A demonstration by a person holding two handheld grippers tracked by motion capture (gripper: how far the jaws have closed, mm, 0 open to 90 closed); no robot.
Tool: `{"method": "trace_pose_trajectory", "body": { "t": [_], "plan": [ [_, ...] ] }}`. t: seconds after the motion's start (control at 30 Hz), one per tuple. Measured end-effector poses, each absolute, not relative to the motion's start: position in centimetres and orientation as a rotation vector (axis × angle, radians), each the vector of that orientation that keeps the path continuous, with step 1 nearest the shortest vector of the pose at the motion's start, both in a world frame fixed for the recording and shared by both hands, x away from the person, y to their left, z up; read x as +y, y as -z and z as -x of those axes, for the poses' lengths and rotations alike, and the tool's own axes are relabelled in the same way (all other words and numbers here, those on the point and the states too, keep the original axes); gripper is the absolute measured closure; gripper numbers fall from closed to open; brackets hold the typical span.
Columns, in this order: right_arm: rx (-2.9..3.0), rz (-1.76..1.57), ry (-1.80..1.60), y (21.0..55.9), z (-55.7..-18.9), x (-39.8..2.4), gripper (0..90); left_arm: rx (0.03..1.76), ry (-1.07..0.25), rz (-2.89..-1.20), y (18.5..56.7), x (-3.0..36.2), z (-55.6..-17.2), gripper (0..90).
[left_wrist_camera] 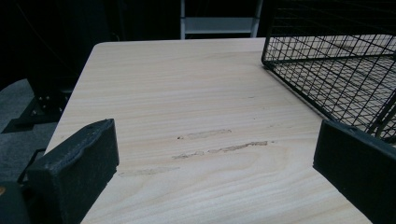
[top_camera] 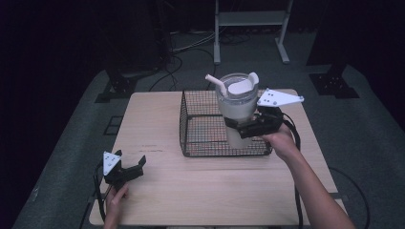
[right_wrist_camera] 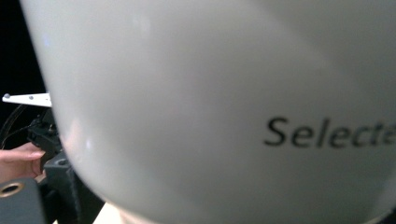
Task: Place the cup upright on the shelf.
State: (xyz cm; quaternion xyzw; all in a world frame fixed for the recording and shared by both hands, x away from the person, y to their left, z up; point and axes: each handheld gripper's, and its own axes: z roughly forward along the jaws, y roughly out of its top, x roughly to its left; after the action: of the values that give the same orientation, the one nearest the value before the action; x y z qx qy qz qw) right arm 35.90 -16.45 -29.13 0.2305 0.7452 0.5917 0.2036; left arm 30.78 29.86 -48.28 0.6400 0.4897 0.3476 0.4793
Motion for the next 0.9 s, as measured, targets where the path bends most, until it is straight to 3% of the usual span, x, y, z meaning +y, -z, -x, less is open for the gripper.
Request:
{"method": "trace_pose_trajectory", "body": {
  "t": [0.9],
  "plan": [
    [2.158,-0.645,-1.605,28.4,-43.6,-11.3,4.1,1.195,-0.844,-1.559,48.3,30.0,-30.8,0.0]
  ]
}}
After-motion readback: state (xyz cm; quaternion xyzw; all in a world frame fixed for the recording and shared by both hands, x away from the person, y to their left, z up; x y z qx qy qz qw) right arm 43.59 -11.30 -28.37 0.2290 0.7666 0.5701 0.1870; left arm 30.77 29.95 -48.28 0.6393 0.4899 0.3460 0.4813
